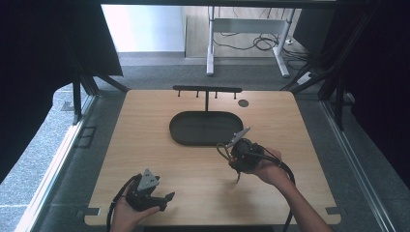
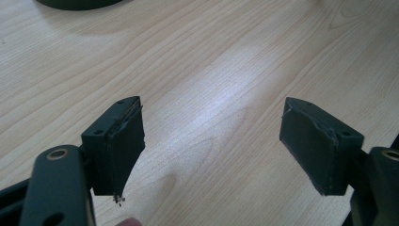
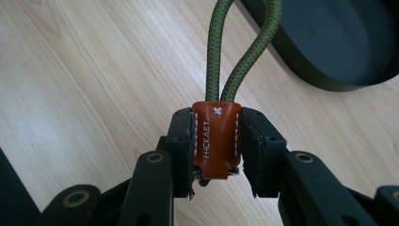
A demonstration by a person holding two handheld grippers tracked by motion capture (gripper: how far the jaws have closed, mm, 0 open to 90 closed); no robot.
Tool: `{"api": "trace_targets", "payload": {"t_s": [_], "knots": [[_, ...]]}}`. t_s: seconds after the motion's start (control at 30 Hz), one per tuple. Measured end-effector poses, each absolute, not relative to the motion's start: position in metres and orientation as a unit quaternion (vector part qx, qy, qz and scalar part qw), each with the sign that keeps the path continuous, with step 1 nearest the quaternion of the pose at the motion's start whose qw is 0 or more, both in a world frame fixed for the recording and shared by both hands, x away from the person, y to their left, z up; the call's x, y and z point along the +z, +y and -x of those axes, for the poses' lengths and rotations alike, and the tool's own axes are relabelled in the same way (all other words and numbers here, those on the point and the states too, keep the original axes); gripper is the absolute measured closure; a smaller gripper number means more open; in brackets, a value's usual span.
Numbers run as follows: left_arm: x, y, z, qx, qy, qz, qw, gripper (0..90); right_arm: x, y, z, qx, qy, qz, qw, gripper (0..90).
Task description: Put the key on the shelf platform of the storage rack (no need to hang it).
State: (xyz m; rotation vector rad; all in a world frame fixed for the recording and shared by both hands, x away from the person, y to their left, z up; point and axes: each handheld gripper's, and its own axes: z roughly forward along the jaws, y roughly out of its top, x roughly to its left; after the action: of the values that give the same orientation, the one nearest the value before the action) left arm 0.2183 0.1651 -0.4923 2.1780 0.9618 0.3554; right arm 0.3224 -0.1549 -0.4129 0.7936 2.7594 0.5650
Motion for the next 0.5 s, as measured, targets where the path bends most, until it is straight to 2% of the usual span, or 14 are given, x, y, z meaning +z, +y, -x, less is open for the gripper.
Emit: {"api": "trace_targets", "payload": {"t_s": [0.5], "knots": [[-0.493, 0.165, -0.219, 0.137, 0.374, -0.845, 0.358, 23.0, -0.398, -0.155, -0.330, 0.194, 0.936, -0.270, 0.117, 66.6]]}}
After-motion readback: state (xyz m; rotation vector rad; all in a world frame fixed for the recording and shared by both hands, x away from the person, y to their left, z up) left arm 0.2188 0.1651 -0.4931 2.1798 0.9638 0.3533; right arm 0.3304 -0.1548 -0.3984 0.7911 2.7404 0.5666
